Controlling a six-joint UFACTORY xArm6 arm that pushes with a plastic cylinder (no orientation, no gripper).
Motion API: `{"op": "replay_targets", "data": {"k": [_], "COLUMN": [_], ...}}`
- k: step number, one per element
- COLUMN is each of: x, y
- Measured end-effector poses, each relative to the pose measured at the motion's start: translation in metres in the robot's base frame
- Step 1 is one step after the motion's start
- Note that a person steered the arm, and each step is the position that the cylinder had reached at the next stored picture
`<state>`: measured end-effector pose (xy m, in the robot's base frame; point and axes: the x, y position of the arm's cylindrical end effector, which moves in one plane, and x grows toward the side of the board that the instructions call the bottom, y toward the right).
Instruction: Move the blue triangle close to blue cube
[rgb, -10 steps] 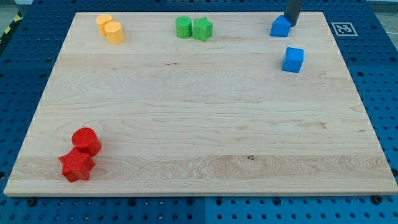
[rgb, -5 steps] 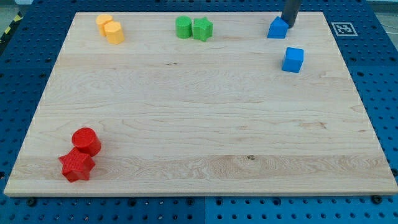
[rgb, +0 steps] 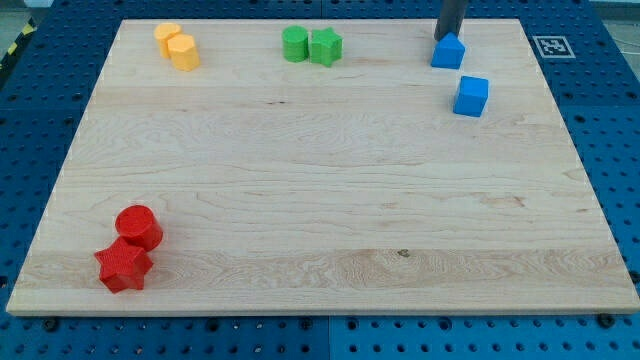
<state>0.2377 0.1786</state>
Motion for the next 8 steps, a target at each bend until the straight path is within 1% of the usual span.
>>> {"op": "replay_targets", "data": {"k": [2,3,4,5,8], "x": [0.001,0.0,-0.002,-0.001,0.024], "y": [0.0,-0.004,-0.023,-0.023,-0.009]}}
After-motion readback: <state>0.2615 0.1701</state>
